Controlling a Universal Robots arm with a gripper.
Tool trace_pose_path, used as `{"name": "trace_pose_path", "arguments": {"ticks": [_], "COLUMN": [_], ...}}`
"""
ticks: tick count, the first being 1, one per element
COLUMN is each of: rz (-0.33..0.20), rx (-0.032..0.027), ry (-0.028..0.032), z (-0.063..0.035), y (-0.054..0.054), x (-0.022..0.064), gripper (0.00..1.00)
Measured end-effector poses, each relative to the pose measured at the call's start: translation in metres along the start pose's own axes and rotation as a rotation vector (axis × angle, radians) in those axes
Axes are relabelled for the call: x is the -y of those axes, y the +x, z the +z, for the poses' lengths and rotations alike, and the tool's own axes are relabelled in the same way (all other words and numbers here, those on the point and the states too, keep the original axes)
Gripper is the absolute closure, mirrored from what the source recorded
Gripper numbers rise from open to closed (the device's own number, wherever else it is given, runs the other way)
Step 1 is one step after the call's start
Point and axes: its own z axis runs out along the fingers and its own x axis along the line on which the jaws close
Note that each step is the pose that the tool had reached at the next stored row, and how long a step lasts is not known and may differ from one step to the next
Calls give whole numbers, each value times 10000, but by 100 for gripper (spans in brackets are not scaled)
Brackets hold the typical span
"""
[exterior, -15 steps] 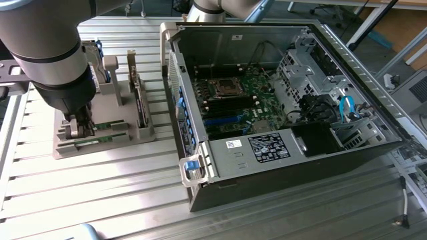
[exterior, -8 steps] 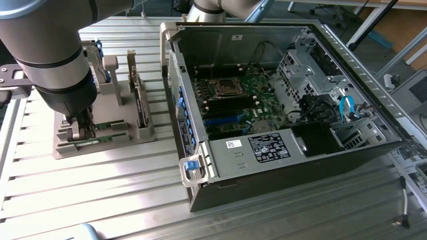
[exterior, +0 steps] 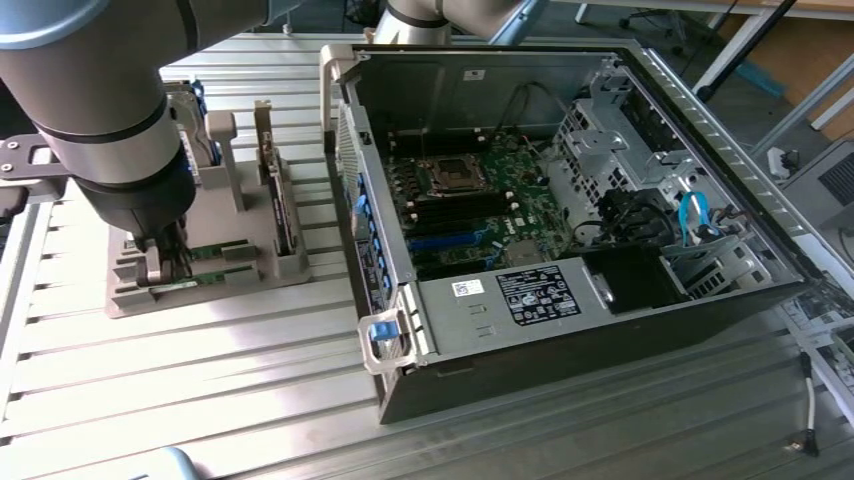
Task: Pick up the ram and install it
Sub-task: 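Pick up the ram and move it above insertion slot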
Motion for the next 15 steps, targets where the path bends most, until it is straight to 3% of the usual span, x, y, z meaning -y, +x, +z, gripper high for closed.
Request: {"name": "trace_pose_path", "arguments": {"ticks": [15], "rz": [1], "rx": [2], "ry": [2], "z": [0], "y": [22], "x": [0], "gripper": [76]}}
